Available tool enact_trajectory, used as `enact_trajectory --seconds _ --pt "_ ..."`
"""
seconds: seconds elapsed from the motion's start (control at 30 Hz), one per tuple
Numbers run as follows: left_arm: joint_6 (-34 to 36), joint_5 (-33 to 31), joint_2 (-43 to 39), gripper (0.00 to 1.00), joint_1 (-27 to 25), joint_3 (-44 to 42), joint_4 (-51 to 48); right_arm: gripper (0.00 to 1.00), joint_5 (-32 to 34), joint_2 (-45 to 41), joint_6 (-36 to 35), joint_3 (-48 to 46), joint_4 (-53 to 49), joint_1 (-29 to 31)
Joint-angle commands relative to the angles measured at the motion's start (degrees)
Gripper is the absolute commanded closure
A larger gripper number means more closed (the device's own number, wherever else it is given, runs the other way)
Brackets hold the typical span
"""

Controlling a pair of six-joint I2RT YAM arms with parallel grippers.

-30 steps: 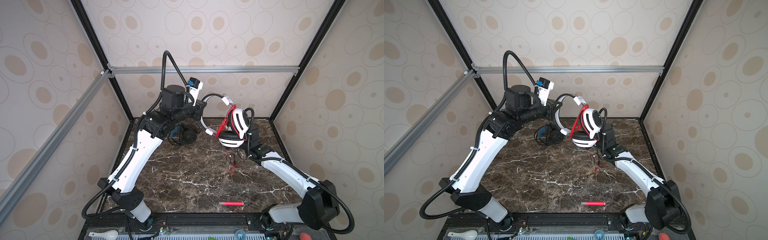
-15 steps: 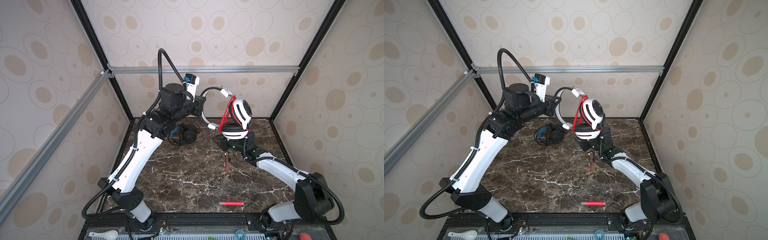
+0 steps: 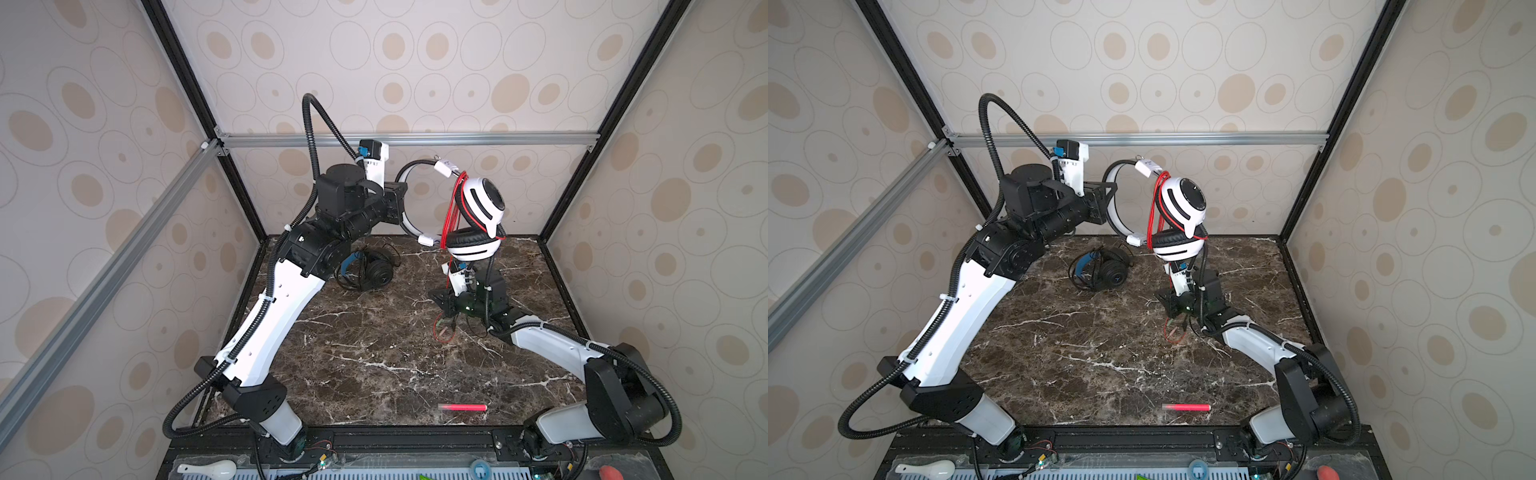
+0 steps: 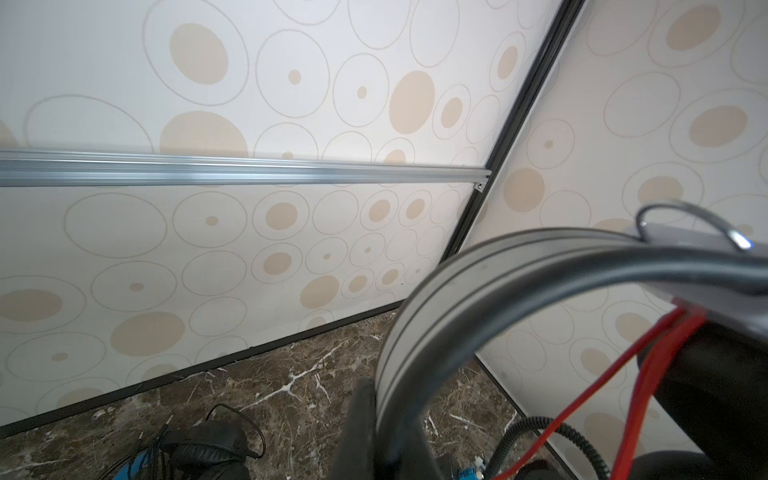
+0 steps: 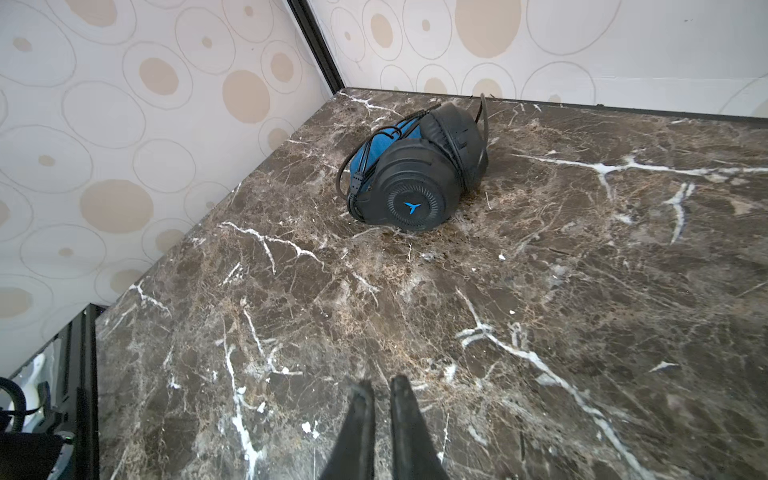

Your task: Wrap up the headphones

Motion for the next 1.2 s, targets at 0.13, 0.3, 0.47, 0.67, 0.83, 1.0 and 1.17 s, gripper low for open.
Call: enact_trajectory --seconds 0.13,0.3,0.47,0.67,0.83,1.0,1.17 --pt "-9.30 -9.12 -4.76 1.00 1.19 -2.31 12.33 1.00 3.60 -3.25 -1.49 -1.09 -5.35 1.66" --pt "-13.21 -14.14 -3.83 1.00 2.24 -2.79 13.27 1.00 11.84 -7.88 -4.51 -1.33 -14.09 6.60" --pt "-17.79 -18.87 0.87 1.00 4.06 2.72 4.07 1.00 20.06 -12.47 -6.10 -1.28 -21.15 12.81" --pt "-16.58 -23.87 0.37 1.00 4.63 -3.53 5.59 1.00 26.96 -16.73 -8.83 0.29 -28.58 19.06" --pt "-12.68 -29.13 0.06 1.00 4.68 -10.15 5.75 1.00 31.65 -17.75 -13.04 4.06 -35.30 24.32" --pt "-5.66 -36.76 -0.22 1.00 4.74 -20.65 6.68 1.00 33.59 -18.84 -14.93 7.16 -38.05 27.96" --pt "-1.26 -35.72 -2.48 1.00 4.31 -29.66 8.77 1.00 35.97 -16.71 -18.81 13.74 -42.76 28.72"
